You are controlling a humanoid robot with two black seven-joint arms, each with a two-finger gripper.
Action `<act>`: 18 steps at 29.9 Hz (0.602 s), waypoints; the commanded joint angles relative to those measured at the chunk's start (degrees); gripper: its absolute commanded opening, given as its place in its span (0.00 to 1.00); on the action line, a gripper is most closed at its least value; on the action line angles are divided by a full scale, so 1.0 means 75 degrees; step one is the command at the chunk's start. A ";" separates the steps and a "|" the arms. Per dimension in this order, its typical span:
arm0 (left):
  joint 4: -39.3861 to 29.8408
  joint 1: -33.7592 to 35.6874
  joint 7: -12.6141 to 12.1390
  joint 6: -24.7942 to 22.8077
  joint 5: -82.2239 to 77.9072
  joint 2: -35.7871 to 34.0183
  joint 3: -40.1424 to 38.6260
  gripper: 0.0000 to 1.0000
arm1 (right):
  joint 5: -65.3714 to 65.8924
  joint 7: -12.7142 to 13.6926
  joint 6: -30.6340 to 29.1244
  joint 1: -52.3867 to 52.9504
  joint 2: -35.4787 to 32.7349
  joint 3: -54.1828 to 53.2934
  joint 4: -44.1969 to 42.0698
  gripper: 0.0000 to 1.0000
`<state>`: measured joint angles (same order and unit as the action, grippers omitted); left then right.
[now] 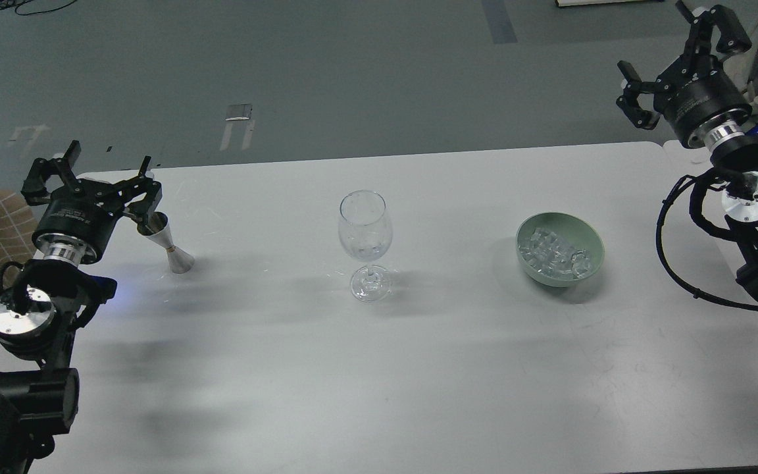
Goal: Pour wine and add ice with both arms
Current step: 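Open the left gripper to release the jigger and raise it, then reach the right gripper down into the green bowl of ice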
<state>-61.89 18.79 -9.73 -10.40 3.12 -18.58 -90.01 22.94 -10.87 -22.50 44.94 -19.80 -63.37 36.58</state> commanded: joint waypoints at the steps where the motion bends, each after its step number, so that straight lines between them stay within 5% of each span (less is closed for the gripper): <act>1: 0.0494 0.0727 0.0044 -0.0031 -0.0930 -0.0569 0.0995 0.99 | 0.0023 -0.0004 0.0000 0.0230 -0.0441 0.0584 0.0184 1.00; 10: 0.0658 0.1841 0.0231 0.0132 -0.1248 -0.0687 0.1584 0.98 | 0.1943 -0.0004 0.0023 0.0464 -0.1134 0.1839 0.1227 1.00; 18: 0.0623 0.1877 0.0349 0.0520 -0.1154 -0.0534 0.1559 0.98 | 0.6407 -0.0004 0.0011 0.0886 -0.1883 0.2542 0.2058 1.00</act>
<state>-57.12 33.01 -7.10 -6.68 -5.58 -22.57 -78.35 60.95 -10.91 -22.41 50.50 -32.16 -46.73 49.07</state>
